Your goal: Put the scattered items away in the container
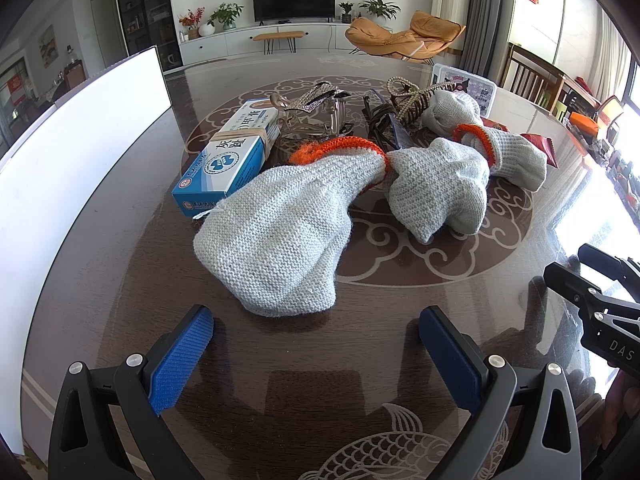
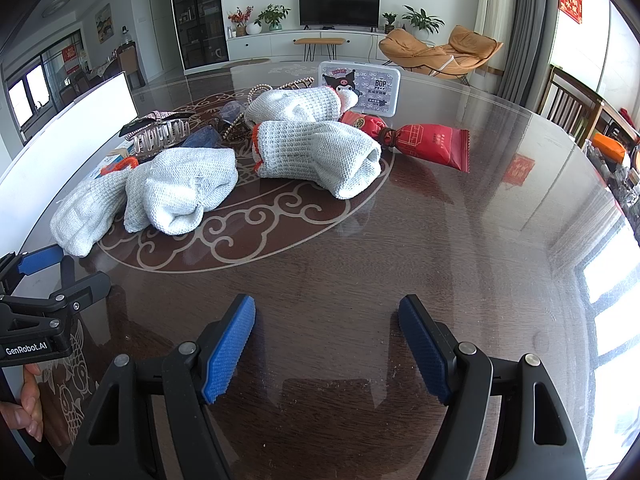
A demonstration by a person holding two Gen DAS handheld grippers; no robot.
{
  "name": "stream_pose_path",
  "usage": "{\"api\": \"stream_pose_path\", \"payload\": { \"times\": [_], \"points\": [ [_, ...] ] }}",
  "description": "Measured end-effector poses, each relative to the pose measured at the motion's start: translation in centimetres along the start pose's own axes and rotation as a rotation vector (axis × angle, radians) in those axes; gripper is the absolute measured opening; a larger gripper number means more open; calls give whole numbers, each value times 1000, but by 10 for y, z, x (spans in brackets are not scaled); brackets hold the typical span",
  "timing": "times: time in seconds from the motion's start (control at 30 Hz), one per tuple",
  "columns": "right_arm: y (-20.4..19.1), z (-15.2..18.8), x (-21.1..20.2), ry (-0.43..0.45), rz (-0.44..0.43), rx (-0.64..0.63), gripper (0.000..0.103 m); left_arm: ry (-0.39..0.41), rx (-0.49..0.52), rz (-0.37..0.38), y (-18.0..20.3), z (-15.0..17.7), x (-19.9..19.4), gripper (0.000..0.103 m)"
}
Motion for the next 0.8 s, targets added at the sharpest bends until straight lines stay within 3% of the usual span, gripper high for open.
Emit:
{"api": "stream_pose_path", "payload": {
  "times": [0.57, 0.8],
  "points": [
    [0, 0, 0, 0, 0, 0, 76, 1, 6, 0, -3, 4, -4, 103],
    [0, 0, 0, 0, 0, 0, 76, 43, 145, 111, -16, 20, -16, 103]
  ]
}}
Point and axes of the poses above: each gripper's, at about its wrist camera, not at the fingertips, and x roughly the way its jaws point, y to its right, z to its underside, the point moved 4 cm from there along x, roughly the way its jaws point, and after that the axes turned 11 degrees about -z, right-handed, at the moved point
